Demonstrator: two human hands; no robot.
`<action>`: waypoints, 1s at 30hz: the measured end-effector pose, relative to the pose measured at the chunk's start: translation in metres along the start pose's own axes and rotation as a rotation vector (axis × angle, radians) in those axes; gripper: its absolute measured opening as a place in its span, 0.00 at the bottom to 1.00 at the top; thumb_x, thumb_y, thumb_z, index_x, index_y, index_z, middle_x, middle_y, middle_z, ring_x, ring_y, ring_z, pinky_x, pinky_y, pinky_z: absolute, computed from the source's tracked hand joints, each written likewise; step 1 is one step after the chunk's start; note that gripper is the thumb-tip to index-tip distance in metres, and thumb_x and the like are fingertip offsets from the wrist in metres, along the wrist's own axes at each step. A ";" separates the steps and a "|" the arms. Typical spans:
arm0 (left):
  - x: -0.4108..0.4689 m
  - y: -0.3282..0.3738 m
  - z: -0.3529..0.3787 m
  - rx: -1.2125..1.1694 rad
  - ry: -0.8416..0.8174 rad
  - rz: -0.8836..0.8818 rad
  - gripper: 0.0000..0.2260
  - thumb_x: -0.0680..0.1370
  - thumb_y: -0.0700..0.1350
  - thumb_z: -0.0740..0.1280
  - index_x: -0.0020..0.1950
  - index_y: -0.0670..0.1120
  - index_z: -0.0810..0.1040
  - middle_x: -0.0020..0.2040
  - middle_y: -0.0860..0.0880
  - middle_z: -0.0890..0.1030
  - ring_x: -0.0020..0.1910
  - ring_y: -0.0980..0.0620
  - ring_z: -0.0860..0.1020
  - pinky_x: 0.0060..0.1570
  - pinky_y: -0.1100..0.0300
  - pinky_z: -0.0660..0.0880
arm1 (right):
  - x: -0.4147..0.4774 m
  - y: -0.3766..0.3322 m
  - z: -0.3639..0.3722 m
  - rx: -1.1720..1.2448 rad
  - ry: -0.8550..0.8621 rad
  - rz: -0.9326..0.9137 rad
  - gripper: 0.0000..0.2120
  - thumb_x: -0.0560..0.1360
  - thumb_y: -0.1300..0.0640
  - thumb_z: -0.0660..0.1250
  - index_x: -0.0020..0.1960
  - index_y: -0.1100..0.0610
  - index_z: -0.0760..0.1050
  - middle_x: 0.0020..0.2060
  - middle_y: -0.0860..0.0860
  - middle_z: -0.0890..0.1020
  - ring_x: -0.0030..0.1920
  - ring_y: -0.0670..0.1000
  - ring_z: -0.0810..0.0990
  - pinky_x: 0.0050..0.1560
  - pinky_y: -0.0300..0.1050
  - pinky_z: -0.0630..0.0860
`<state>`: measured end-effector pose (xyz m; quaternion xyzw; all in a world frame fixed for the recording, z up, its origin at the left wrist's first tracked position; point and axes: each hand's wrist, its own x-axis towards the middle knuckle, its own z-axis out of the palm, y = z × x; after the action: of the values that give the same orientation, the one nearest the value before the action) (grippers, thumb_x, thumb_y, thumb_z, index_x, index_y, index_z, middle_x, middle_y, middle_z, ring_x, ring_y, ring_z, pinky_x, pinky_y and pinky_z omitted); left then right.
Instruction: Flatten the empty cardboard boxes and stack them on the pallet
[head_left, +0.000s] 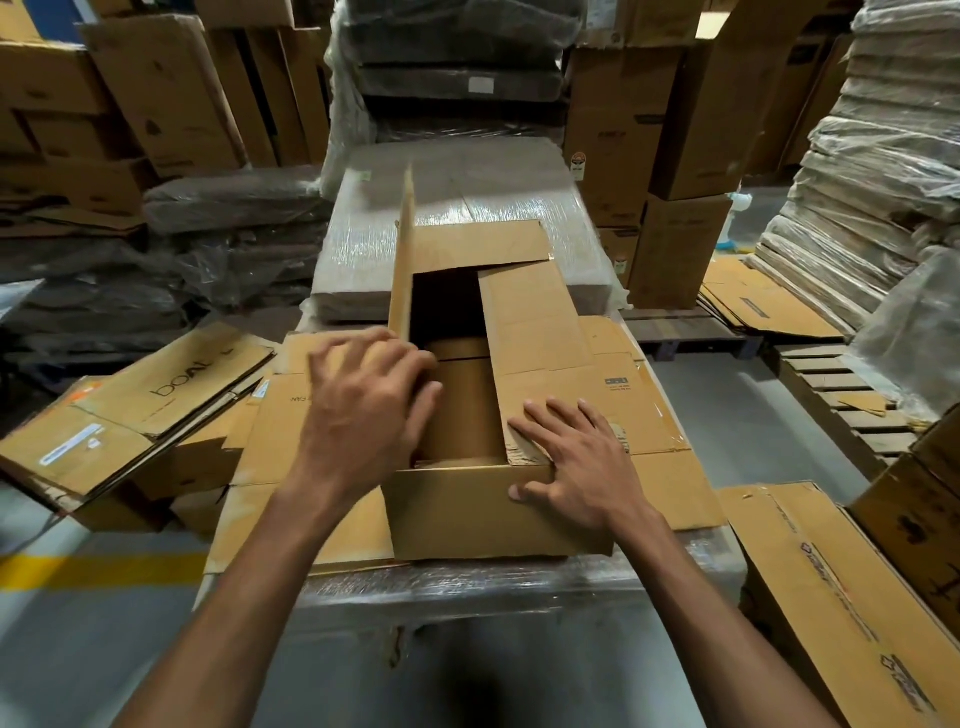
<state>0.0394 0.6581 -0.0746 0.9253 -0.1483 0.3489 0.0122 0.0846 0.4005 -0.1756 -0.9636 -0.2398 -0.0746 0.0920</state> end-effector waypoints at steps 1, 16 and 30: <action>-0.006 -0.008 -0.007 0.035 0.012 -0.087 0.13 0.80 0.53 0.65 0.60 0.49 0.82 0.60 0.50 0.82 0.68 0.45 0.72 0.67 0.41 0.60 | -0.001 -0.001 0.000 0.001 0.002 0.005 0.42 0.72 0.24 0.58 0.81 0.40 0.56 0.81 0.42 0.54 0.82 0.47 0.50 0.81 0.53 0.41; -0.057 -0.005 0.070 -0.443 -0.617 -0.847 0.32 0.85 0.55 0.56 0.83 0.43 0.47 0.82 0.38 0.55 0.78 0.36 0.62 0.75 0.43 0.61 | 0.020 -0.039 -0.010 0.256 0.055 0.073 0.28 0.80 0.34 0.56 0.75 0.46 0.69 0.77 0.46 0.68 0.79 0.48 0.60 0.81 0.55 0.45; -0.092 -0.029 0.064 -1.157 -0.324 -1.008 0.36 0.73 0.62 0.70 0.78 0.53 0.65 0.71 0.49 0.75 0.68 0.50 0.74 0.67 0.52 0.72 | 0.136 -0.174 0.004 0.546 -0.200 0.280 0.07 0.81 0.59 0.66 0.54 0.62 0.77 0.54 0.58 0.83 0.51 0.59 0.83 0.50 0.51 0.81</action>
<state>0.0233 0.7019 -0.1805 0.7670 0.1315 0.0294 0.6274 0.1216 0.6134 -0.1294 -0.9294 -0.1237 0.1010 0.3326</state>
